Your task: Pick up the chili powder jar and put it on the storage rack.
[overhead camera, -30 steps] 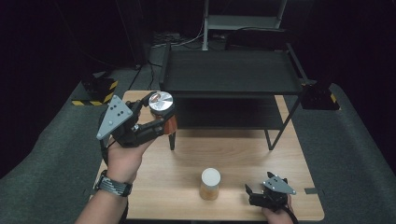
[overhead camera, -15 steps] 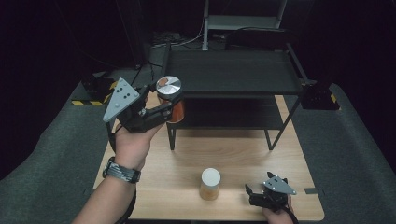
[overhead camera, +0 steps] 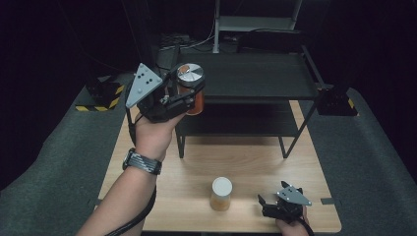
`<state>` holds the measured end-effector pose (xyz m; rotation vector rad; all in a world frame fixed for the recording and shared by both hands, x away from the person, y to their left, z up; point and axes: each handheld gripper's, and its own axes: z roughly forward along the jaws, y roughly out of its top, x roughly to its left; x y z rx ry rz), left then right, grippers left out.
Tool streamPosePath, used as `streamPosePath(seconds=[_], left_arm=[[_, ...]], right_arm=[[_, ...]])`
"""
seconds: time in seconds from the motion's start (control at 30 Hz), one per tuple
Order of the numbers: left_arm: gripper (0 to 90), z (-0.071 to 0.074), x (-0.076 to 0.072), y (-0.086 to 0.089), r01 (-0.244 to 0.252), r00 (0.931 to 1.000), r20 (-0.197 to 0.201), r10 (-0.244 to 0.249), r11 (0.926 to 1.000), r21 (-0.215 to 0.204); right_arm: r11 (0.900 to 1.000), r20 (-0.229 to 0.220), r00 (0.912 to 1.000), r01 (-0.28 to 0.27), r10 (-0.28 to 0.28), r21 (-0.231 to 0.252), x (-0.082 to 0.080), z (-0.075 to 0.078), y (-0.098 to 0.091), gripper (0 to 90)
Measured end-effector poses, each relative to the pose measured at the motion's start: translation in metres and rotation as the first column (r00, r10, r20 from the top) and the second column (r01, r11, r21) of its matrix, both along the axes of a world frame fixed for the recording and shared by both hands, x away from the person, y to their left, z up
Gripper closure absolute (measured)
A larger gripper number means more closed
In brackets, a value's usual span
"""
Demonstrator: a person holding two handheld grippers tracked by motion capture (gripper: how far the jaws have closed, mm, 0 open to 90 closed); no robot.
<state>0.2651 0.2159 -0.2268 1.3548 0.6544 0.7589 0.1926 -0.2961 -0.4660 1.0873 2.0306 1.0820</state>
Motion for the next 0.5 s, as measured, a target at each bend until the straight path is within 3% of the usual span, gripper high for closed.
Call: streamPosePath(seconds=[0.13,0.5], left_arm=[[34.7,-0.001,0.008,-0.003,0.006,1.0000,0.001,-0.006,0.9996,-0.026],[34.7,-0.001,0.027,-0.019,-0.030,0.9995,-0.011,0.029,0.9990,-0.033]], right_arm=[[1.0000,-0.001,1.0000,-0.001,0.001,0.005,0.000,0.000,-0.001,1.3],[0.9999,-0.005,1.0000,0.000,0.000,0.017,0.001,0.000,-0.003,1.3]])
